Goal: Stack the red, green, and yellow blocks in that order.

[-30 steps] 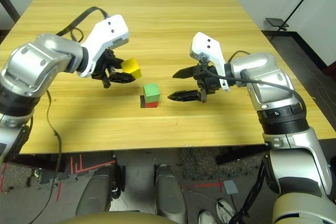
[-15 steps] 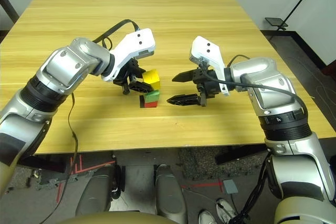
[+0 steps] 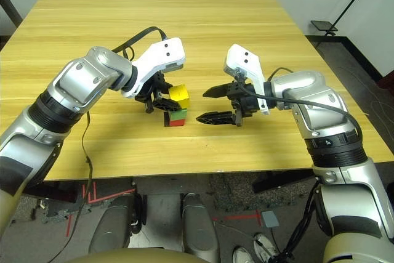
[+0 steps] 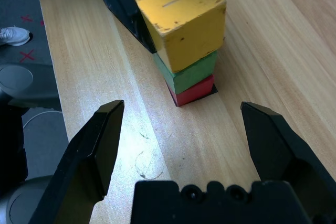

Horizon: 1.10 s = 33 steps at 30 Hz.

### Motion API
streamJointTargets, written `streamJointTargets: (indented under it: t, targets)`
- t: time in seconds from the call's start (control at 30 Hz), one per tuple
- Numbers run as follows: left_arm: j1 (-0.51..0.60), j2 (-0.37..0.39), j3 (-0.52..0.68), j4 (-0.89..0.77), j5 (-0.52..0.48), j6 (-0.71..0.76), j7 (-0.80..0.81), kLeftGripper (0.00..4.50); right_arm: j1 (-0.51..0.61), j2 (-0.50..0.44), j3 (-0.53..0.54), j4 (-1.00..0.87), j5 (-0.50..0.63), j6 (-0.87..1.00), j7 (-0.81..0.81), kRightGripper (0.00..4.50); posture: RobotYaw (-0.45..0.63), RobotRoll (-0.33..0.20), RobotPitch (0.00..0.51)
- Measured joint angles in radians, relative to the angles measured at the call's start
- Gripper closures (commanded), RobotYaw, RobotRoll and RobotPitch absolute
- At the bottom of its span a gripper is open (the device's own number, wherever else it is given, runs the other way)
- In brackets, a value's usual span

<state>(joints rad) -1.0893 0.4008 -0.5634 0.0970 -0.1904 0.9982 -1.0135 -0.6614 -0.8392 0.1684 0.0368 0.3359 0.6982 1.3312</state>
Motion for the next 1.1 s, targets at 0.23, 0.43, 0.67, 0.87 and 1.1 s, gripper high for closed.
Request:
streamJointTargets:
  t: [0.23,0.43,0.67,0.87,1.1]
  targets:
    - [0.007,-0.015,0.028,-0.017,-0.014,0.014,0.015,0.02,-0.001,-0.001,-0.001,0.0,0.001,0.0,0.0,0.0,0.16,-0.118,0.086]
    - [0.026,-0.066,0.429,-0.217,-0.201,0.27,0.094,0.02,-0.051,0.002,-0.088,0.016,0.065,0.039,-0.02,0.0,0.17,-0.135,0.076]
    - [0.243,-0.108,0.865,-0.385,-0.184,0.281,0.427,0.02,-0.153,0.061,-0.331,0.353,0.058,-0.126,-0.281,0.0,0.16,-0.158,0.088]
    - [0.677,-0.091,0.87,-0.349,-0.013,-0.142,0.625,0.02,-0.1,0.135,-0.466,0.739,0.017,-0.5,-0.517,0.0,0.16,-0.17,0.105]
    - [0.844,-0.188,0.907,-0.279,0.099,-0.682,0.829,0.02,-0.074,0.106,-0.536,1.032,-0.038,-0.84,-0.666,0.0,0.16,-0.176,0.114]
